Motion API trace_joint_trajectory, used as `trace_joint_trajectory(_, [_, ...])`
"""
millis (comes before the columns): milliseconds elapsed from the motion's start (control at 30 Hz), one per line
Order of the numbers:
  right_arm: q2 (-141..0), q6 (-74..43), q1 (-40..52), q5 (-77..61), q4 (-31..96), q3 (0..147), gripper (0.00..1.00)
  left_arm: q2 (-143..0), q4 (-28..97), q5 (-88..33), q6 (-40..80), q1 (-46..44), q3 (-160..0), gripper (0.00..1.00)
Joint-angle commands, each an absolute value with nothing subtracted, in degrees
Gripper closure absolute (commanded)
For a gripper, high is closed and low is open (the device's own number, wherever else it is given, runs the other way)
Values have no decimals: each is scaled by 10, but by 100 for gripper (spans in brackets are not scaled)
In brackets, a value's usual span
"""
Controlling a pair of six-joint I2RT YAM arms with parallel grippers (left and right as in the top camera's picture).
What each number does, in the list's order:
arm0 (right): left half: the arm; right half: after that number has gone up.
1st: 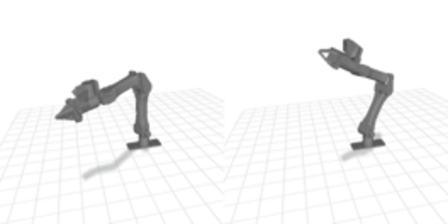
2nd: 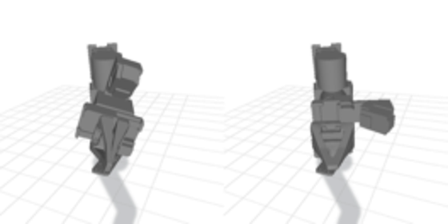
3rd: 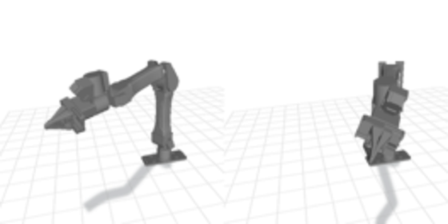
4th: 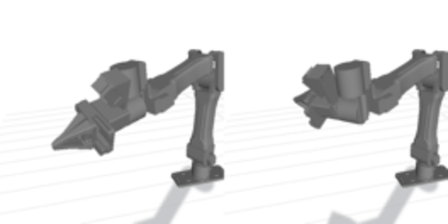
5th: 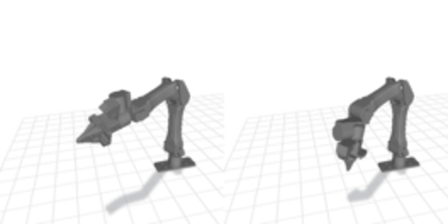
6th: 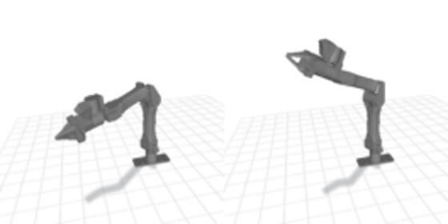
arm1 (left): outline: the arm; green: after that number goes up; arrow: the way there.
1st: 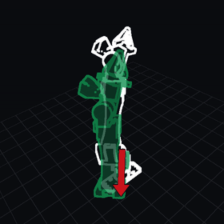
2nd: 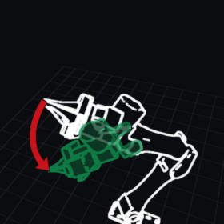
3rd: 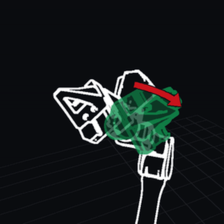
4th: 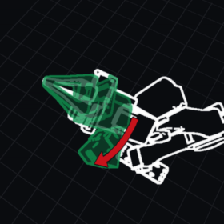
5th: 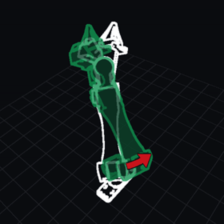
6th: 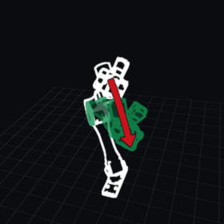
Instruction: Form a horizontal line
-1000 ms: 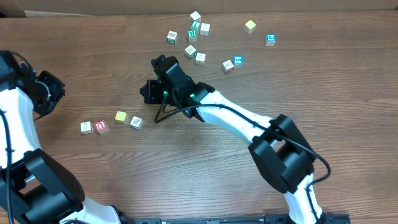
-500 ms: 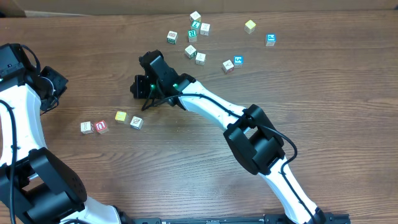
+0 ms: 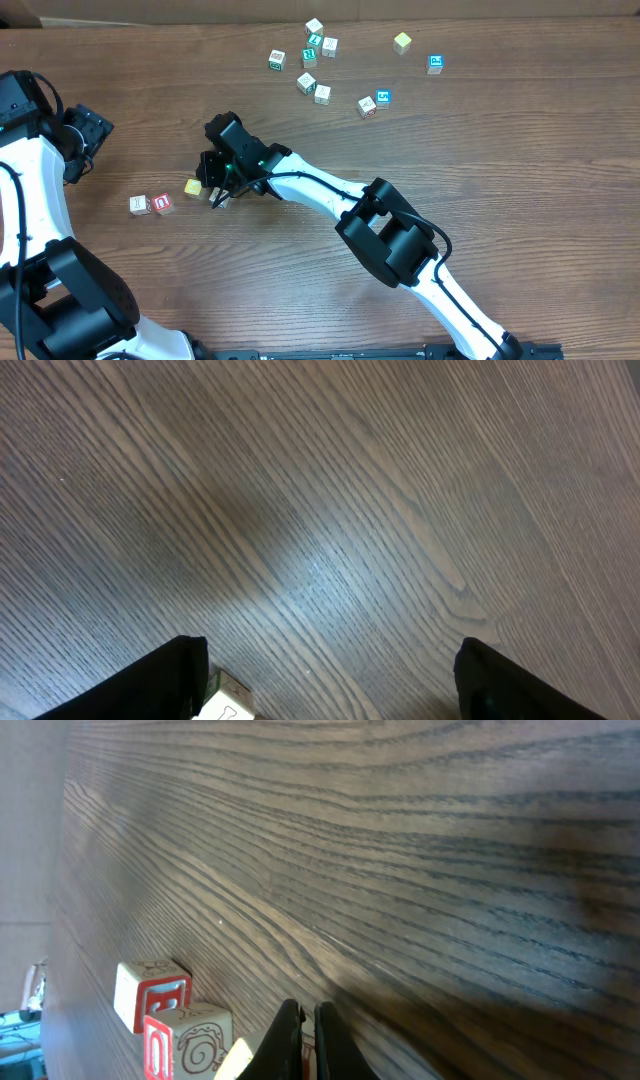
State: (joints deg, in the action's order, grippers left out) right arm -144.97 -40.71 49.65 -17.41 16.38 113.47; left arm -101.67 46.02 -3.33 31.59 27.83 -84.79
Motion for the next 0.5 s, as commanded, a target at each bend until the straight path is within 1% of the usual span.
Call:
trace_joint_trajectory(0, [-1454, -392, 495, -188, 166, 1149, 96, -1015, 460, -25, 317, 282, -856, 20])
trace_joint_trajectory(300, [-1454, -384, 496, -234, 169, 1149, 96, -1015, 461, -22, 317, 282, -856, 16])
trace_joint_trajectory(467, [-1454, -369, 501, -258, 170, 1149, 96, -1015, 474, 1, 317, 282, -856, 13])
